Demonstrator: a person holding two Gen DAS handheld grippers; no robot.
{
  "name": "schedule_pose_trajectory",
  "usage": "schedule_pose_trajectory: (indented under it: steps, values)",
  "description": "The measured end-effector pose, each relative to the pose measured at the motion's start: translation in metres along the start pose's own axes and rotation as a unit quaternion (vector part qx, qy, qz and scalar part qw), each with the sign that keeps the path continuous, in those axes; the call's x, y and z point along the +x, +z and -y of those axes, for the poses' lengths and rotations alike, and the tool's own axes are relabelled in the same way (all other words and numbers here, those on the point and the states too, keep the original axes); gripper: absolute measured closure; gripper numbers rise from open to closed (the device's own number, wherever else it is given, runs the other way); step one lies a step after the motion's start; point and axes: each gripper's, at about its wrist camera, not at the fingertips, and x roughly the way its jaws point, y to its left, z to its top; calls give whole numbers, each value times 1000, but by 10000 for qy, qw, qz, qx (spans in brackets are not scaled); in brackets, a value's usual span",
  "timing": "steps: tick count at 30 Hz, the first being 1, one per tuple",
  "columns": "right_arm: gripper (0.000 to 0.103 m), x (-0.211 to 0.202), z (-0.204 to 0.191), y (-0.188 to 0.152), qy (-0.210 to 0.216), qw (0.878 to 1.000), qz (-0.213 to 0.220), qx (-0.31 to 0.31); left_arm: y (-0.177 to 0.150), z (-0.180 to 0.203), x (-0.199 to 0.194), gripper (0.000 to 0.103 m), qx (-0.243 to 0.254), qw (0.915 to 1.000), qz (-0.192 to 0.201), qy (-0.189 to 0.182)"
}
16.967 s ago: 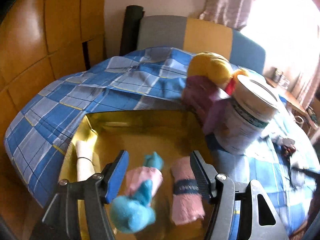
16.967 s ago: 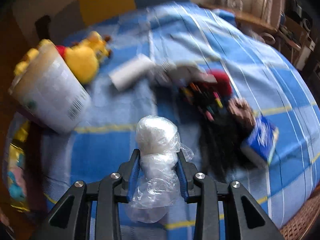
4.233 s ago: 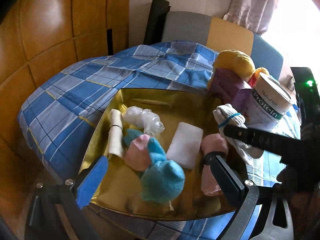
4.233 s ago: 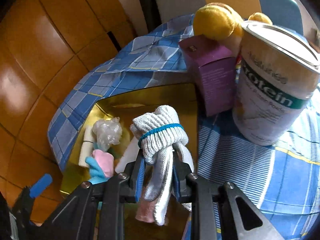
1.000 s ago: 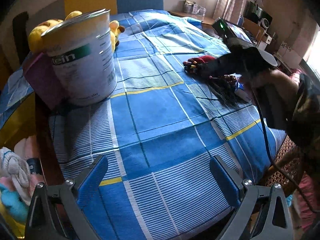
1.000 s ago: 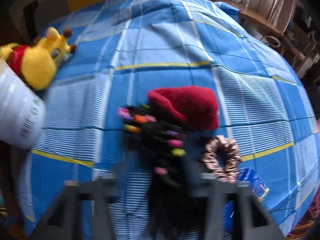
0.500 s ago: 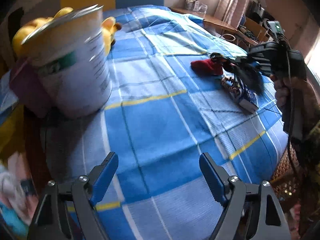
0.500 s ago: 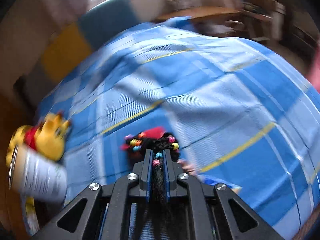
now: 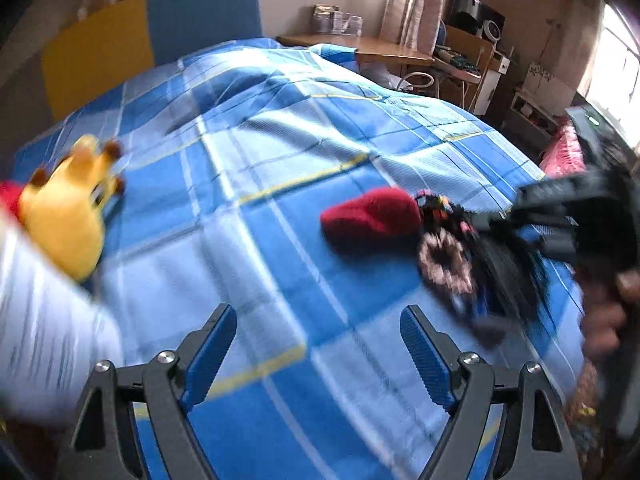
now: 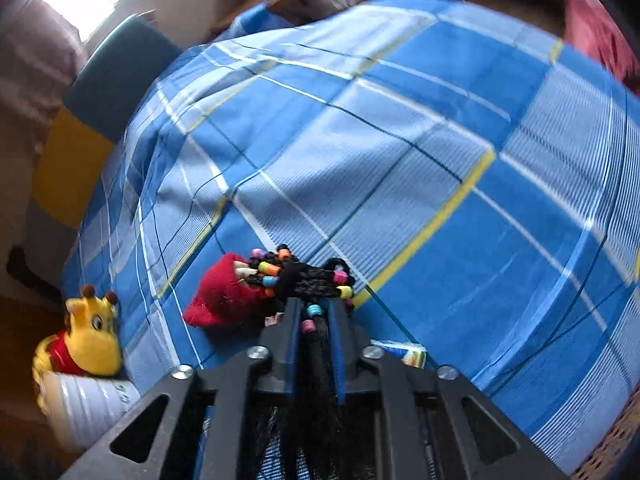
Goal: Organize soft objects
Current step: 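Grasp the beaded black wig with the right tool while the left tool grasps the red fuzzy item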
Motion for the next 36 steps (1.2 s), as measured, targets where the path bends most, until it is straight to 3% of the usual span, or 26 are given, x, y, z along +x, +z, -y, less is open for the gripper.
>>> schedule_pose_trajectory:
  steps: [5, 8, 14, 17, 19, 20, 22, 23, 24, 27, 32, 33, 36]
  values:
    - [76, 3, 15, -1, 280, 9984, -136, 467, 36, 15, 39, 19, 503, 9987, 66, -32]
    - [72, -1, 15, 1, 403, 9976, -45, 558, 47, 20, 57, 19, 622, 9976, 44, -292]
    - [68, -4, 19, 3, 526, 9963, 48, 684, 56, 39, 94, 19, 1206, 9912, -4, -546]
    - [67, -1, 19, 3, 583, 9957, 7, 718, 57, 40, 107, 19, 1253, 9897, -38, -689]
    - [67, -1, 16, 3, 509, 9966, 33, 651, 59, 41, 110, 27, 1234, 9889, -26, -831]
    - [67, -1, 16, 3, 501, 9967, 49, 637, 60, 42, 112, 40, 1193, 9876, -95, -1019]
    - [67, -1, 17, 3, 464, 9966, 98, 672, 60, 43, 112, 53, 1138, 9860, -182, -1203]
    - [67, -1, 18, 4, 456, 9965, 105, 689, 60, 44, 110, 69, 1118, 9848, -198, -1313]
    - [67, -1, 19, 4, 468, 9963, 102, 715, 58, 45, 107, 77, 1085, 9844, -224, -1369]
    - [67, -1, 24, 5, 657, 9942, 136, 843, 49, 40, 94, 80, 932, 9860, -192, -1368]
    - [50, 4, 15, 8, 1012, 9918, 76, 779, 13, 12, 64, 81, 198, 9919, -341, -1206]
    - [45, 6, 10, 8, 948, 9933, 49, 658, 5, 8, 58, 81, 133, 9931, -334, -1117]
    - [44, 10, -3, 8, 559, 9981, 53, 250, -23, -3, 37, 81, -51, 9954, -361, -887]
